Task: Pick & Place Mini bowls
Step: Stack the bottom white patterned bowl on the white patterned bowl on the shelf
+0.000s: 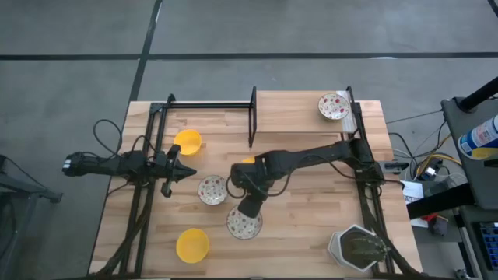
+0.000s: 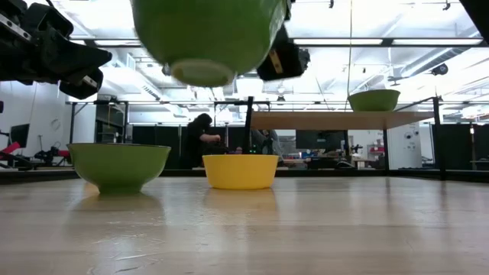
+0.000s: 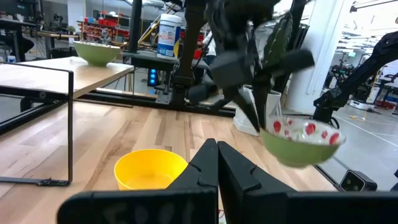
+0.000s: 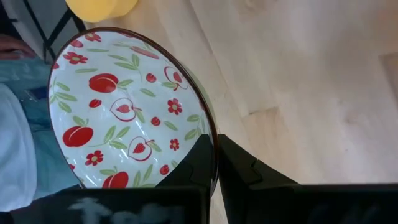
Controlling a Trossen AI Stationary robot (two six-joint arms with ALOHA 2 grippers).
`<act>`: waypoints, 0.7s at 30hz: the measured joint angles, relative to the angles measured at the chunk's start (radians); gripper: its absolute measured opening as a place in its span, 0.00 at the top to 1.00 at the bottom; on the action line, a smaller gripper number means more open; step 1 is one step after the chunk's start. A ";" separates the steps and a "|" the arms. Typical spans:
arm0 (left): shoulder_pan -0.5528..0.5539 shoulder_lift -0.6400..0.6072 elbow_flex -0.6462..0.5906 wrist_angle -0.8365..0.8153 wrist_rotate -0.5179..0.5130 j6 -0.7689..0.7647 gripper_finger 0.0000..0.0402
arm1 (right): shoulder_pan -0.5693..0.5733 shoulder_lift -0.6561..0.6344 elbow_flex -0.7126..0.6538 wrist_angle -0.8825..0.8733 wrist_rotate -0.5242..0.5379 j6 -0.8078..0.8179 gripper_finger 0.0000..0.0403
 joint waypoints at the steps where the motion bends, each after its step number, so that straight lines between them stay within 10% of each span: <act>1: 0.000 0.000 0.000 0.000 0.000 0.000 1.00 | -0.005 -0.003 0.023 -0.031 0.001 -0.006 0.97; 21: 0.000 0.000 0.000 0.000 0.000 0.000 1.00 | -0.218 -0.044 0.437 -0.541 0.102 -0.192 0.97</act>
